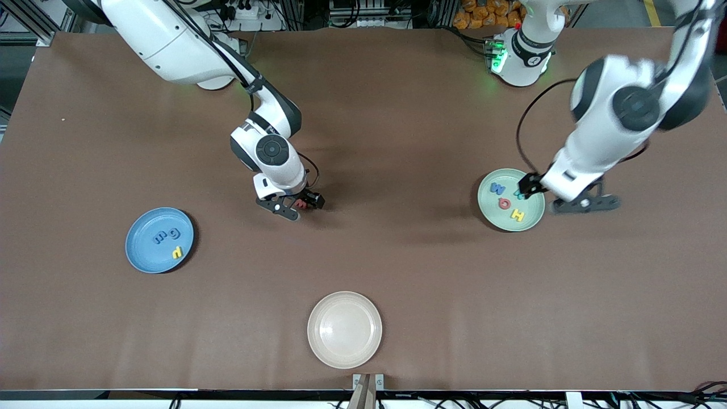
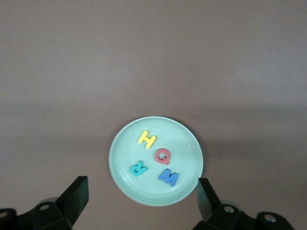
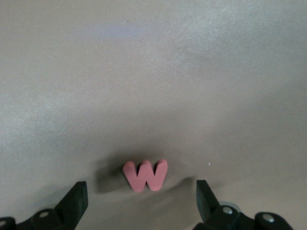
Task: Sort upper and lower case letters into plates
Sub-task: 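Grasp the pink w with the right gripper while the left gripper withdraws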
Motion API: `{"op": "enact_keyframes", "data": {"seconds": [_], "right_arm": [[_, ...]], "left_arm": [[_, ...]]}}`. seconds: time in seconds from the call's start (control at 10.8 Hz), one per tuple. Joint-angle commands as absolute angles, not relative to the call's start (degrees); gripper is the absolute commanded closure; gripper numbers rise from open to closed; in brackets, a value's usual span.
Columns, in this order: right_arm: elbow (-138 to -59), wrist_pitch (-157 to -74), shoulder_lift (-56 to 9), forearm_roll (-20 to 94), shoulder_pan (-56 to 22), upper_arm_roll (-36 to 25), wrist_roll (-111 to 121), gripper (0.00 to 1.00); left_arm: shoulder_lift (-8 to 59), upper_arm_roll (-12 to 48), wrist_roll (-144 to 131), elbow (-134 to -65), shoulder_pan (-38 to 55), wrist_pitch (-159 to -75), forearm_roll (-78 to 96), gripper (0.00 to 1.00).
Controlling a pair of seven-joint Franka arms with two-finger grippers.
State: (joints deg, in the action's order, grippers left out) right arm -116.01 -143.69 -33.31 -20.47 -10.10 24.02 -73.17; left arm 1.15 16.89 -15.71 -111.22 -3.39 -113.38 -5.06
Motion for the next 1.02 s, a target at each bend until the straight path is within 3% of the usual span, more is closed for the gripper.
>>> {"op": "enact_keyframes", "data": {"seconds": [0.0, 0.28, 0.93], "right_arm": [[-116.5, -145.3, -34.1, -22.0, -9.6, 24.3, -75.0, 0.0], [-116.5, -145.3, -34.3, -24.0, -9.1, 24.3, -75.0, 0.0], [-116.5, -145.3, -34.3, -25.7, -8.8, 24.3, -75.0, 0.0]], "left_arm": [[-1.3, 16.5, -12.5, -102.1, -5.2, -102.6, -3.8, 0.0], [-1.7, 15.8, -2.5, -93.5, -7.3, -97.3, -3.6, 0.0], [-1.4, 14.2, -2.6, -89.8, -9.5, -93.7, -3.5, 0.0]]}}
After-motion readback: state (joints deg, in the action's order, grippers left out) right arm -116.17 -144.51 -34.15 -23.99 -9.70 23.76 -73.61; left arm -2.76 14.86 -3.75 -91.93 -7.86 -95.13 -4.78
